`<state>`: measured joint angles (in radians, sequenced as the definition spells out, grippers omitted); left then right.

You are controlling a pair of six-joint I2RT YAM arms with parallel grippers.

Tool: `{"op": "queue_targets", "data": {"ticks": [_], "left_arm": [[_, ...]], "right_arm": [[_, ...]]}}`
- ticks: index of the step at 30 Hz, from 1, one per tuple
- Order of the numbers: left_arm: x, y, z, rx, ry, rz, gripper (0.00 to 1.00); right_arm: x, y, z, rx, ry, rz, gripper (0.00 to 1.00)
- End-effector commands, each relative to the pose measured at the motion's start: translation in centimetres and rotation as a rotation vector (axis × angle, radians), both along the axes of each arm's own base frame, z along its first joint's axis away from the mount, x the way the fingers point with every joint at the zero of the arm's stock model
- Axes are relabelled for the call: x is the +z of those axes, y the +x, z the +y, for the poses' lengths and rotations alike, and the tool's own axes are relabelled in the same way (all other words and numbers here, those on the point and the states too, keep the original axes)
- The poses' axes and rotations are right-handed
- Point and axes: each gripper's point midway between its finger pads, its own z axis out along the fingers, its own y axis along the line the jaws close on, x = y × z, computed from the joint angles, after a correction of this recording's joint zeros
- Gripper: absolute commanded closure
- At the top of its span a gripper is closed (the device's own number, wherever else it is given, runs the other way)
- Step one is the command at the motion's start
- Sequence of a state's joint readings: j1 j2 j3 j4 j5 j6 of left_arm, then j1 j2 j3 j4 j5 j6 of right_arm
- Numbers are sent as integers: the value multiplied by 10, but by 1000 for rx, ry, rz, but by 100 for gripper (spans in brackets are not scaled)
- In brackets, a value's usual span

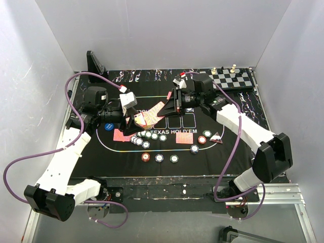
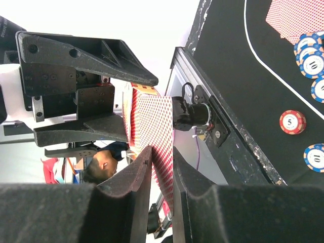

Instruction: Distribute texas hold em gaming equipment

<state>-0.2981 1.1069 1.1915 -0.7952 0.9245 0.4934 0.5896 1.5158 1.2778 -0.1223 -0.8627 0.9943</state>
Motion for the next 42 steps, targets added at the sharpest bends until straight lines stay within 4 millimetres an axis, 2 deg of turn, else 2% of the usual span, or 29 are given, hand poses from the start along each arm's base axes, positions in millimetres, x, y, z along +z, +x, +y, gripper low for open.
{"op": "queue_targets", "data": {"ticks": [1, 8, 10, 15, 19, 21, 23, 30, 37, 42], "left_arm": [[29, -4, -3, -28, -54, -90, 100], [29, -4, -3, -28, -54, -90, 100], [29, -4, -3, -27, -53, -91, 100], [28, -5, -3, -27, -52, -88, 100], [28, -5, -2, -22, -49, -89, 100], [27, -5, -2, -24, -48, -88, 100], [27, -5, -2, -24, -46, -89, 100], [27, -6, -1, -23, -44, -89, 100], [28, -8, -1, -24, -43, -91, 100], [28, -8, -1, -26, -43, -90, 100]], "right_arm": [[11, -1, -14, -21, 10, -53, 74], [16, 10, -37, -84, -4, -77, 77], [18, 13, -45, -104, 4, -83, 81], [19, 17, -58, -138, 22, -83, 99], [8, 17, -66, -155, 23, -56, 99], [-8, 19, -72, -177, 1, -31, 99], [-31, 19, -79, -202, -46, -3, 99], [-124, 26, -102, -277, -233, 106, 99], [-187, 46, -112, -323, -405, 159, 99], [-217, 51, -117, -321, -493, 216, 99]]}}
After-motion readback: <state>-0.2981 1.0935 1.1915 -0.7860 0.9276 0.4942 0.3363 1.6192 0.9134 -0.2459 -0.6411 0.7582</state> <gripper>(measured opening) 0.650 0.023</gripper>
